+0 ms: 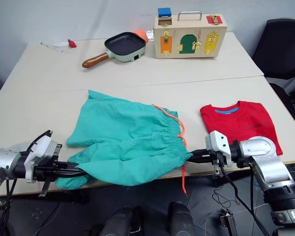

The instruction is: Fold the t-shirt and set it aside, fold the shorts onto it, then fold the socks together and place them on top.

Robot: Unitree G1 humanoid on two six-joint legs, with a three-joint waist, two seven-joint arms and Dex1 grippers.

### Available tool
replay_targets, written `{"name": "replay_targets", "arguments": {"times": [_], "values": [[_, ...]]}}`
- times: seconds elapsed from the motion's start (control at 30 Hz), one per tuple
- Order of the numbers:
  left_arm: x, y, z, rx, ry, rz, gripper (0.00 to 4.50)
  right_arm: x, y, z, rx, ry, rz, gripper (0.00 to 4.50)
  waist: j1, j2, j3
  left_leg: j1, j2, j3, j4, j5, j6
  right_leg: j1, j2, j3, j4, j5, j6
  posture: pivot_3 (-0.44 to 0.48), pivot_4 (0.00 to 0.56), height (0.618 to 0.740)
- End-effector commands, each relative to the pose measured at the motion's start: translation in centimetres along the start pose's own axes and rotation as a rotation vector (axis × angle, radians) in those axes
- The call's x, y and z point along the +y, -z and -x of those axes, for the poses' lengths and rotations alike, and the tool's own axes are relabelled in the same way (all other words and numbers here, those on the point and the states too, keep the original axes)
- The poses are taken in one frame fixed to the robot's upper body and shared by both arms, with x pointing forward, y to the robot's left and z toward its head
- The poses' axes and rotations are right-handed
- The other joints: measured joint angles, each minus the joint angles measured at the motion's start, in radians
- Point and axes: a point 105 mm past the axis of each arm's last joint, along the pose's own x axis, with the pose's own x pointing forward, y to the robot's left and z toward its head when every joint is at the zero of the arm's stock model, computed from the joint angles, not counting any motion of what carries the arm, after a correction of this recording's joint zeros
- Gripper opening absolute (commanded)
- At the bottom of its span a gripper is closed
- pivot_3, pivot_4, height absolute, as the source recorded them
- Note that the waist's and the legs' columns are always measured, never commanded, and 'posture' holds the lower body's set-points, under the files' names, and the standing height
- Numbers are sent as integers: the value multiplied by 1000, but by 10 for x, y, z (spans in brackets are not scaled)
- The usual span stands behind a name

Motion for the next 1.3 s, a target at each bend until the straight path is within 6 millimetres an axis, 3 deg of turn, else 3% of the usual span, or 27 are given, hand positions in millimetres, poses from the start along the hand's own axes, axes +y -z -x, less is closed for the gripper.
{"name": "replay_targets", "arguments": {"times": [0.03,0.17,0.33,0.53,0.7,0.77,0.9,1.03,1.13,1.2,1.23,1.3], "values": [[17,-39,13,-119,-35,37,47,-13,-40,4,-137,33,-110,2,0,0,0,0,0,0,1,0,1,0,0,0,1,0,0,0,150,740],[55,-72,24,-160,-137,-17,47,-31,-57,9,-165,66,-231,2,0,0,0,1,-1,0,2,2,2,1,0,0,2,0,1,0,150,740],[108,-89,23,-107,-254,-100,47,-72,-71,0,-225,199,-349,2,1,0,0,0,-2,2,2,2,2,0,7,-1,2,1,2,0,150,740],[162,-95,10,-103,-398,-90,47,-110,-66,-29,-252,409,-472,2,-1,-1,0,-4,-1,5,2,2,3,-2,14,-2,3,3,5,0,150,740],[190,-84,5,-59,-565,-79,47,-128,-57,-39,-274,570,-464,2,-6,-1,0,-18,-1,7,4,3,4,-17,14,-1,4,3,7,0,150,740],[198,-81,6,-63,-629,-79,471,-135,-59,-36,-328,634,-460,0,-7,-1,0,-18,-1,7,3,3,4,-17,14,-1,4,3,7,0,150,740],[208,-72,17,-74,-767,-83,1586,-140,-62,-24,-370,718,-395,1141,-8,-1,0,-18,-1,7,6,3,4,-17,14,-1,5,4,8,0,150,740],[213,-76,47,-148,-942,-167,2831,-138,-68,-7,-373,754,-265,2502,-9,-2,0,-18,-1,7,9,3,5,-16,14,1,6,4,9,0,150,740],[206,-86,65,-210,-982,-265,3827,-124,-74,-6,-359,667,-170,3582,-9,-2,0,-18,-1,7,10,3,5,-16,14,1,8,4,9,0,150,740],[194,-98,70,-226,-939,-408,4413,-100,-83,-13,-343,524,-31,4236,-9,-2,0,-18,0,7,11,3,5,-16,14,1,9,4,9,0,150,740],[188,-101,71,-222,-909,-460,4500,-89,-85,-17,-332,458,24,4474,-8,-2,0,-18,0,7,11,3,5,-16,14,1,9,4,9,0,150,740],[172,-102,63,-198,-786,-552,4500,-65,-80,-29,-253,311,113,4474,-7,-2,0,-18,0,7,11,3,5,-16,14,0,9,4,9,0,150,740]]}}
